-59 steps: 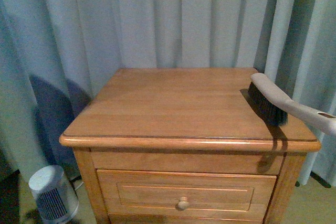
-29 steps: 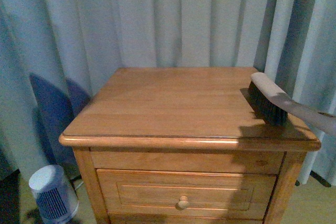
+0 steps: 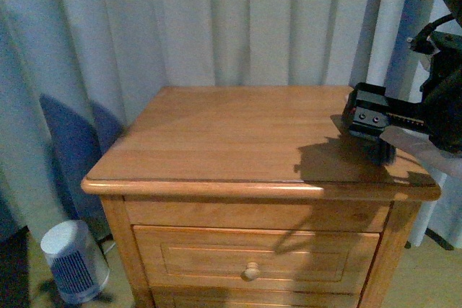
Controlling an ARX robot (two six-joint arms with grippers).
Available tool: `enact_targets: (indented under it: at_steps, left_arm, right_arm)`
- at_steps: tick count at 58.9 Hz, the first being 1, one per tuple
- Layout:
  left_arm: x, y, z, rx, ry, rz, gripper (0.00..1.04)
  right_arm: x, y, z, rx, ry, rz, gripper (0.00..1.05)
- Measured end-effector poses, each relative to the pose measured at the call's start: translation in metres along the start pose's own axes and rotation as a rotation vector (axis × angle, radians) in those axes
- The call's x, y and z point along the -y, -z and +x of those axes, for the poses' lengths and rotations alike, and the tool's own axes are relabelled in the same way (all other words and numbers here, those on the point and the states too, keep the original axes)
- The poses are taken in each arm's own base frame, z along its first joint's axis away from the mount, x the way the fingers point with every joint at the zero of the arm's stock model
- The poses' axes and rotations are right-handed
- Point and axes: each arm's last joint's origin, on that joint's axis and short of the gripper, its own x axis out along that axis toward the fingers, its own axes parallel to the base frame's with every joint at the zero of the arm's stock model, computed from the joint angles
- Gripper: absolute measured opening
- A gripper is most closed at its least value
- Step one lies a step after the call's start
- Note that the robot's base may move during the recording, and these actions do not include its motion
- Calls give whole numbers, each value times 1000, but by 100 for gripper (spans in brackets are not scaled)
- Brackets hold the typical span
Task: Clean up trash
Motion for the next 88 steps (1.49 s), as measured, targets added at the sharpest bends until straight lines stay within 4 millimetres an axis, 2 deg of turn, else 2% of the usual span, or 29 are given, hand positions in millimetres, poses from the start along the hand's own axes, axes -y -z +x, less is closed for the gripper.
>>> enact_targets:
  at_steps: [21, 50, 60, 68, 72, 74, 77, 84, 88]
  left_arm:
    - [0, 0, 0, 0, 0, 0, 28]
    - [0, 0, 0, 0, 0, 0, 28]
    - [0, 0, 0, 0, 0, 0, 28]
    - [0, 0, 0, 0, 0, 0, 28]
    - [0, 0, 0, 0, 0, 0, 28]
    - [0, 0, 0, 0, 0, 0, 28]
    - [0, 0, 0, 0, 0, 0, 28]
    - [0, 0, 0, 0, 0, 0, 28]
    - [0, 0, 0, 0, 0, 0, 28]
  right_arm:
    - [8, -2, 2, -7, 19, 11, 97]
    - [13, -3, 3, -34, 0, 14, 23]
    - [17, -6, -1, 27, 1, 7, 21]
    - [20, -10, -24, 193, -15, -28, 21]
    - [23, -13, -54, 371, -33, -65, 21]
    - [26, -12, -75, 486, -52, -86, 21]
    - [29, -9, -92, 567, -80, -87, 21]
    - [41, 6, -129, 726, -123, -96, 21]
    - [50, 23, -149, 809, -135, -115, 21]
